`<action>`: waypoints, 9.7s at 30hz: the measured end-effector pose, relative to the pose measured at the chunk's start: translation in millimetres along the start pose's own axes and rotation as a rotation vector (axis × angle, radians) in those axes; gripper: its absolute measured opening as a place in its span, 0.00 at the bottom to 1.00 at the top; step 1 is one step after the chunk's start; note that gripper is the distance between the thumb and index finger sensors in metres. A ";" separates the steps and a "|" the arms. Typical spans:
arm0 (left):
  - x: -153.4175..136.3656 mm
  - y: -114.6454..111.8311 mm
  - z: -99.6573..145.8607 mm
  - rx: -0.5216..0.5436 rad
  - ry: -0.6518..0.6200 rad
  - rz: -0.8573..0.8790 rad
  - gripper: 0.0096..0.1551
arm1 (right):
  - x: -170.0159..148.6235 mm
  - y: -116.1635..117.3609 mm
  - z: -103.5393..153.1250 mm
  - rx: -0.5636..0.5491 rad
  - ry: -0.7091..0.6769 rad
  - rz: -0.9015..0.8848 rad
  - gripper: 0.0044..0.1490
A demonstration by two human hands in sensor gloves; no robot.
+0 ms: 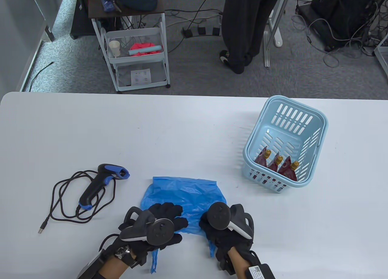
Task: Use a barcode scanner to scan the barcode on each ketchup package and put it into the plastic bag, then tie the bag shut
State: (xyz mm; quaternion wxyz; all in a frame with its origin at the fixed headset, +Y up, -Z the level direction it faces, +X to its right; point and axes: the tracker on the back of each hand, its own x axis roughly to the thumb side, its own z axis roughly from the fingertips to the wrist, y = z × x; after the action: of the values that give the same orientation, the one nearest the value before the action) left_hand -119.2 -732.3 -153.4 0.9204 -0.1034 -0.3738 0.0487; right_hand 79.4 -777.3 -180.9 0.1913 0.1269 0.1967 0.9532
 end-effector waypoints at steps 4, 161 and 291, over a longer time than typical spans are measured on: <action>13.6 -13.5 -7.7 -0.066 -0.036 -0.041 0.33 | -1.8 -0.7 -0.5 0.000 0.005 -0.026 0.22; -76.7 -5.5 10.7 0.059 0.323 0.200 0.35 | 4.1 -22.9 3.2 -0.034 -0.011 0.189 0.33; -97.2 27.3 27.9 0.107 0.381 0.345 0.44 | 16.9 -7.4 -33.9 0.224 0.174 0.563 0.66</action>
State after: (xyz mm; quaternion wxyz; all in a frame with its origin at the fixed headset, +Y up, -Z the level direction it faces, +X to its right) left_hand -208.5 -717.6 -206.0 0.9565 -0.1243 -0.1673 0.2042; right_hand 55.9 -775.1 -211.4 -0.1131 0.1146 0.2730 0.9484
